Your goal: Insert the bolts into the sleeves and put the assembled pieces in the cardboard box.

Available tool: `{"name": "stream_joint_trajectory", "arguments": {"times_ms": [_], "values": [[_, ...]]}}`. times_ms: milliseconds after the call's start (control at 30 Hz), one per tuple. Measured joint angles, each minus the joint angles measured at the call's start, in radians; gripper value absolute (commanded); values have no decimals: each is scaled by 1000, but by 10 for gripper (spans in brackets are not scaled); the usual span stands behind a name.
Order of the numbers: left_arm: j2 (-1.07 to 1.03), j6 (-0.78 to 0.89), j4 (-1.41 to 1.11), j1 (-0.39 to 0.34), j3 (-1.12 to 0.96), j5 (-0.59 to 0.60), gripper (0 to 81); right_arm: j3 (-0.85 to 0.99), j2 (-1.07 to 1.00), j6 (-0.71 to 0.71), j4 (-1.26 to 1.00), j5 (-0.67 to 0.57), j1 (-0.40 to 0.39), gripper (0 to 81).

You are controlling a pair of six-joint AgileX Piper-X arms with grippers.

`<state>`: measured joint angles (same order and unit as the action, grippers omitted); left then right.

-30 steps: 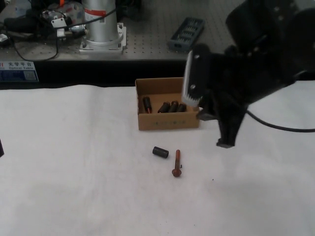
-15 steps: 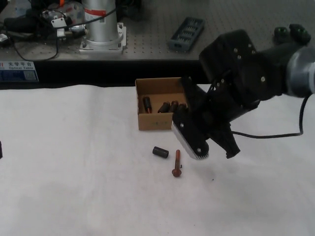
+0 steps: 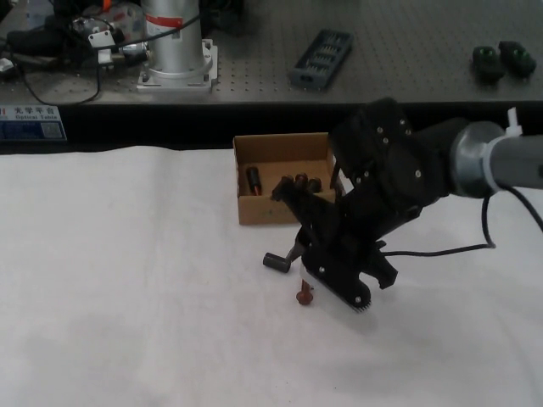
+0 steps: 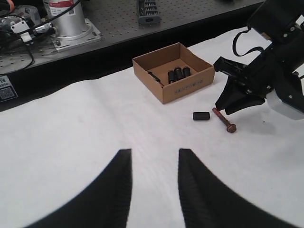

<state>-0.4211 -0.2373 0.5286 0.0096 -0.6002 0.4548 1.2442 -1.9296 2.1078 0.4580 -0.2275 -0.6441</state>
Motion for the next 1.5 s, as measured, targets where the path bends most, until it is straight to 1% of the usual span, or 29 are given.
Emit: {"name": "stream_joint_trajectory", "arguments": {"times_ms": [100, 700, 1167, 1333, 1500], "values": [[0, -2, 0, 0, 0, -2, 243, 0, -8, 11, -8, 0, 0, 251], [0, -6, 7, 0, 0, -2, 243, 0, -12, 62, -14, 26, 1, 251], [0, -6, 53, 0, 0, -2, 243, 0, -23, 64, 30, 29, 3, 251], [0, -6, 53, 0, 0, -2, 243, 0, -68, 113, 28, 26, 3, 251], [0, -6, 53, 0, 0, -2, 243, 0, -78, 128, 9, 17, 5, 251]]}}
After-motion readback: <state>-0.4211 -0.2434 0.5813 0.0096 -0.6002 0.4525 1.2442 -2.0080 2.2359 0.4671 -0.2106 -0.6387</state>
